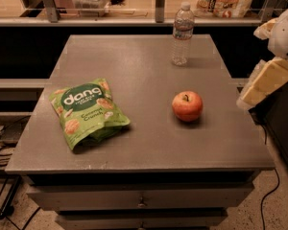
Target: Pick water bottle
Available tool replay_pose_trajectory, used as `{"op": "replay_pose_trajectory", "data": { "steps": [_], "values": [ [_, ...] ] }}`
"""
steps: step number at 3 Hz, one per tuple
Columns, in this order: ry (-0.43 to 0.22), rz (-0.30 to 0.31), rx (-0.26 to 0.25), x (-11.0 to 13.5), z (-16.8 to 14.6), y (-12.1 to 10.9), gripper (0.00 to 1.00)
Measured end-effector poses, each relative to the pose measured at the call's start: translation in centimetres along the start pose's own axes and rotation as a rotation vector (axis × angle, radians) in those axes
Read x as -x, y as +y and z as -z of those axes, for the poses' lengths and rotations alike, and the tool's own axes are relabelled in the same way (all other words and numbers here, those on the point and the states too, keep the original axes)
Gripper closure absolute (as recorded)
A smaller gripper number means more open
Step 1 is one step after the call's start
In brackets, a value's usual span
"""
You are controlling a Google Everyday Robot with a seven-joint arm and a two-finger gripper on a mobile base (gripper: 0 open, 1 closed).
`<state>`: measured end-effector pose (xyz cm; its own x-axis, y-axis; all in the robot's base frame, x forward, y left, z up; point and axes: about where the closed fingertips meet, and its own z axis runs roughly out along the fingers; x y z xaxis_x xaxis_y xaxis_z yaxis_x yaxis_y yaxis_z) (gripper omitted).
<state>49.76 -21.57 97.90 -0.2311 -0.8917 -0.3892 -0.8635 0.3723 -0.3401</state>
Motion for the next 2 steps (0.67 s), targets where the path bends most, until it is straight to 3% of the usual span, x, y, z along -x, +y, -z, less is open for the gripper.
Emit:
{"op": "replay_pose_trajectory", "data": {
  "steps": [1,2],
  "values": [
    [-0.122,-0.045,0.008,1.49,-2.59,-2.36,0.00],
    [-0.121,-0.044,0.007,1.49,-2.55,-2.33,0.00]
  ]
}}
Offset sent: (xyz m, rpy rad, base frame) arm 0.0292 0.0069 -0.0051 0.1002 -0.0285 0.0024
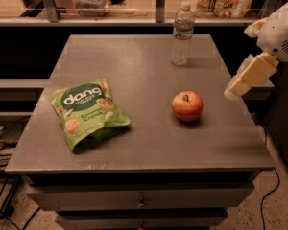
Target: Pick water bottle
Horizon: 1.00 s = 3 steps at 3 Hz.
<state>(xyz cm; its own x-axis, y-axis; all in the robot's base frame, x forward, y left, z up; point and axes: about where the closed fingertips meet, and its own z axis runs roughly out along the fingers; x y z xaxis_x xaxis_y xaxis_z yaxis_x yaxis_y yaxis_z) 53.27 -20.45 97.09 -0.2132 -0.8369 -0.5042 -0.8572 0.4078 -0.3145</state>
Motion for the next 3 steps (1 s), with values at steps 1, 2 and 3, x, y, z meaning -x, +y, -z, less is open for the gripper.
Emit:
{"op": "replay_pose_trajectory", "data": {
  "steps": [1,2,3],
  "values": [
    [-0.025,-0.017,-0.005,0.7,-0.7,-0.3,0.00],
    [-0.132,-0.045,-0.021,3.1,-2.8,-1.7,0.00],
    [-0.258,-0.109,-0.059,5.3,-4.9,-4.4,0.00]
  ]
}}
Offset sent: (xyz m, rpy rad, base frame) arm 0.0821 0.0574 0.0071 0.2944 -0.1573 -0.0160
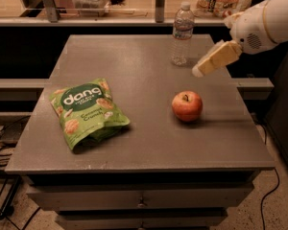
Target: Pick water bottle
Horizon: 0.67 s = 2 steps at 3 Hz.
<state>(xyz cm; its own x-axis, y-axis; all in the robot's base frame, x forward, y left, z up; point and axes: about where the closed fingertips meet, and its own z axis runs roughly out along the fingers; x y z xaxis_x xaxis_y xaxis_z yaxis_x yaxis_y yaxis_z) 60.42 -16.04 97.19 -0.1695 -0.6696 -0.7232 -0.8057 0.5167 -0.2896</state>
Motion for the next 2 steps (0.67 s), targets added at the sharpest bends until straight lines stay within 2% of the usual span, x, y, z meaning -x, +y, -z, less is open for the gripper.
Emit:
{"op": "replay_pose_trajectory", "data": {
  "steps": [1,2],
  "values": [
    [-0.126,-0.090,-0.016,0.7,-2.5,-2.7,0.00],
    [-0.235,-0.193,0.006,1.5,-6.4,-5.2,0.00]
  ]
}}
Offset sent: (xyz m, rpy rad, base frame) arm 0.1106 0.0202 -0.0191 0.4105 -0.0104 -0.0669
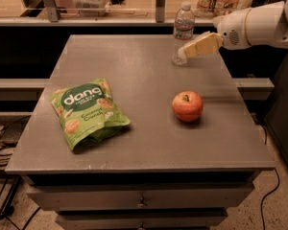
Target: Pick water bottle
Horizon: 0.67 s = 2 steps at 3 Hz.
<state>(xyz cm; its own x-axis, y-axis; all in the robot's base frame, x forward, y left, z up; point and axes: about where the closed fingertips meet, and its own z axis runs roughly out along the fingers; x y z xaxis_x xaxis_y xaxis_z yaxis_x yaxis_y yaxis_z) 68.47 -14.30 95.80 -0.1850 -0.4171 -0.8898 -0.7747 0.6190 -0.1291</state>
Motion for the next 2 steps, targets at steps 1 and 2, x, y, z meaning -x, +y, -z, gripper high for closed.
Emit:
{"op": "replay_pose_trajectory", "data": {
  "steps": [1,2],
  "values": [
    [-0.048,-0.058,0.014,0.2,-2.6,-1.5,0.00],
    [-0.086,-0.089,0.032,0.9,-5.2,-2.8,0.00]
  ]
}}
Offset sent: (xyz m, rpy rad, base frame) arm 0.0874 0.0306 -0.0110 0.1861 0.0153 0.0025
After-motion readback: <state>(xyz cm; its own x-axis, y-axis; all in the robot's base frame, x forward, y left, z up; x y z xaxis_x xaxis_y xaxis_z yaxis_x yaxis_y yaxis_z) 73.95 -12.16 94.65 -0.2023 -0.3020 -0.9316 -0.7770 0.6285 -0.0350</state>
